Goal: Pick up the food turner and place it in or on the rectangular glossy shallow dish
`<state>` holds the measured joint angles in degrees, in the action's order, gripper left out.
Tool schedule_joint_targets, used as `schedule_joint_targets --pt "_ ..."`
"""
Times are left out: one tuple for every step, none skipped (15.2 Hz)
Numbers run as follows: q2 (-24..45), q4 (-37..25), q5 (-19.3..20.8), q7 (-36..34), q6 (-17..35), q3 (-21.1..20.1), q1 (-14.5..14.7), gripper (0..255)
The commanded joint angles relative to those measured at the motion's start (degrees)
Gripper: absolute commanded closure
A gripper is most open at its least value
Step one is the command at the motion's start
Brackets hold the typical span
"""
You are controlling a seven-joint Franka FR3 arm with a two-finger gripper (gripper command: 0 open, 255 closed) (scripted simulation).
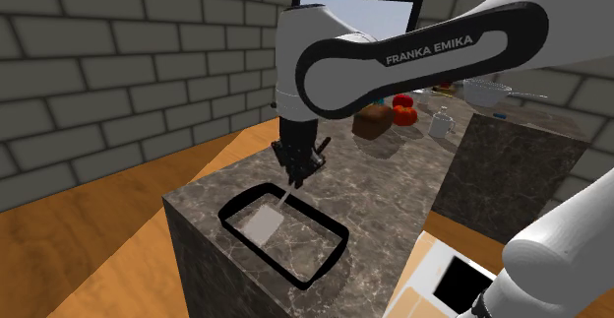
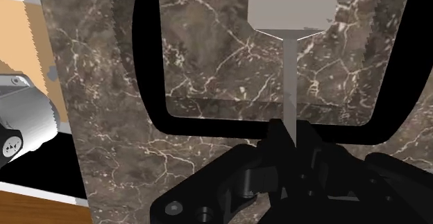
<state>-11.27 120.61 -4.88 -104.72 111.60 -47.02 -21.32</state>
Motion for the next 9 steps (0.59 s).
schedule_joint_targets --pt "3.2 -1.9 2.2 -3.6 0.5 -2.3 0.0 255" --pt "3.5 -1.4 2.4 -3.8 1.3 -2.4 0.0 255" --pt "3.8 -0.8 2.6 -4.1 2.1 -2.5 0.0 255" --pt "4.1 -0.2 2.8 -4.3 2.8 -2.6 0.0 255" --pt "4.5 0.3 3.1 -4.5 3.6 -2.8 0.0 255" --pt "4.8 0.8 3.4 -4.8 4.4 -2.9 0.0 255" --pt "5.2 1.3 3.7 -5.0 5.1 -3.0 0.0 255" --pt "5.6 1.8 4.0 -5.3 5.9 -3.2 -0.1 255" --pt "6.0 2.3 4.4 -5.6 6.7 -3.3 -0.1 255"
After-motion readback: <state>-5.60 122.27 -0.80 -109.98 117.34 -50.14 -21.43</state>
